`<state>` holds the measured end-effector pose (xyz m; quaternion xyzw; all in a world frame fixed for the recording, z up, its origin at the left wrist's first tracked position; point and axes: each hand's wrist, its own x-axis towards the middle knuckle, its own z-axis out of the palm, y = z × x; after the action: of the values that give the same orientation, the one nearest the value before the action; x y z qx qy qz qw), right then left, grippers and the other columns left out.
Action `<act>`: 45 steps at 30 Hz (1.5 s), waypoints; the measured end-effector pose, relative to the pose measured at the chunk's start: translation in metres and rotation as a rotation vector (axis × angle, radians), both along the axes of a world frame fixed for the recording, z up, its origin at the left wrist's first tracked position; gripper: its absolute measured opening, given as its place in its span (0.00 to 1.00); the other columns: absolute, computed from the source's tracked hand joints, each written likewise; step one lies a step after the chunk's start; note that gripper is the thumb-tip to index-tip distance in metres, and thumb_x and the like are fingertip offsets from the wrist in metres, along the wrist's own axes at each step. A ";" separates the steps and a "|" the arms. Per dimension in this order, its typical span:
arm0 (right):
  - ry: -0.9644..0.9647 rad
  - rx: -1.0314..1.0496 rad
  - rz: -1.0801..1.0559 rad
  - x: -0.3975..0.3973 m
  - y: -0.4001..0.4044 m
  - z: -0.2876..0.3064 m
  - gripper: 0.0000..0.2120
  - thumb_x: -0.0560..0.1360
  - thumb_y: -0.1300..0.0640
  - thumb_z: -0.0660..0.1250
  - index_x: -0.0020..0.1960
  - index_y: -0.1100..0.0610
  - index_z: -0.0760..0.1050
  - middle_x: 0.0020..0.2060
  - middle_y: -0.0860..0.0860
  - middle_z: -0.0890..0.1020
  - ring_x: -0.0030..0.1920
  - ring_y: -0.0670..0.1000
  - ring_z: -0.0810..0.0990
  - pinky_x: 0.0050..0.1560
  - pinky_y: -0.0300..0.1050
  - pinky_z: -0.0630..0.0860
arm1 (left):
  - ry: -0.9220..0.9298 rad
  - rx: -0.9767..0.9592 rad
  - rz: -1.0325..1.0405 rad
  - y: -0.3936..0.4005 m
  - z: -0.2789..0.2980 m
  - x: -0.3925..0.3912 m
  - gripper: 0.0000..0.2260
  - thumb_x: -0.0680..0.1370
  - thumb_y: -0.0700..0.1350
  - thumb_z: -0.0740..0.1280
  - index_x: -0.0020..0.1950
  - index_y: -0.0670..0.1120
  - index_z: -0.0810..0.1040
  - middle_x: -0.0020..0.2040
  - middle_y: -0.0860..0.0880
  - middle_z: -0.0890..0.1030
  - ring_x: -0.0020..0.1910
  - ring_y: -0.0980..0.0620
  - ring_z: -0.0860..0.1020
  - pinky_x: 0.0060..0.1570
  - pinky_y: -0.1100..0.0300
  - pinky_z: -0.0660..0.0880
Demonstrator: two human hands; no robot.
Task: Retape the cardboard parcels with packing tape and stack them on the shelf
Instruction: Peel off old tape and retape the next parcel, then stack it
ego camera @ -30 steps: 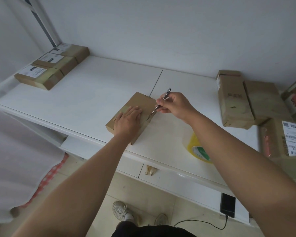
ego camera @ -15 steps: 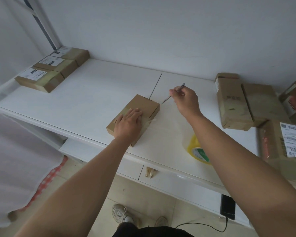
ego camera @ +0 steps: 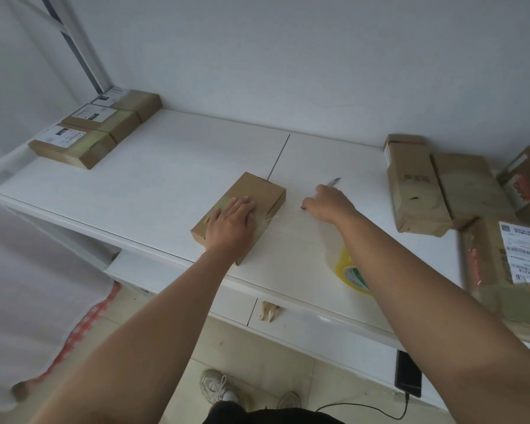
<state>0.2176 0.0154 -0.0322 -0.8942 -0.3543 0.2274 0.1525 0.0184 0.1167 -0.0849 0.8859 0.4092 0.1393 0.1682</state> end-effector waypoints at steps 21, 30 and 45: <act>0.391 0.168 0.359 -0.017 -0.006 0.006 0.06 0.76 0.62 0.68 0.40 0.58 0.79 0.31 0.52 0.84 0.30 0.47 0.80 0.43 0.42 0.76 | 0.027 -0.002 0.008 -0.001 0.000 0.002 0.18 0.83 0.51 0.55 0.73 0.55 0.71 0.77 0.58 0.66 0.78 0.57 0.58 0.76 0.54 0.50; 0.406 0.207 0.335 -0.015 -0.010 0.012 0.05 0.76 0.61 0.68 0.42 0.60 0.79 0.30 0.51 0.83 0.29 0.46 0.78 0.41 0.39 0.74 | 0.023 -0.017 0.048 -0.001 0.001 0.004 0.18 0.84 0.51 0.54 0.72 0.55 0.72 0.76 0.59 0.66 0.78 0.57 0.57 0.76 0.54 0.50; 0.291 -0.059 0.361 -0.001 -0.011 -0.006 0.11 0.76 0.53 0.72 0.44 0.58 0.74 0.33 0.53 0.82 0.34 0.50 0.79 0.38 0.42 0.74 | 0.124 -0.009 0.028 -0.002 0.006 0.004 0.26 0.80 0.62 0.58 0.76 0.55 0.66 0.78 0.59 0.62 0.79 0.56 0.55 0.78 0.51 0.48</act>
<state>0.2165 0.0046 -0.0379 -0.7781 -0.4759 0.3879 0.1325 0.0220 0.1147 -0.0791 0.8862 0.4320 0.0847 0.1445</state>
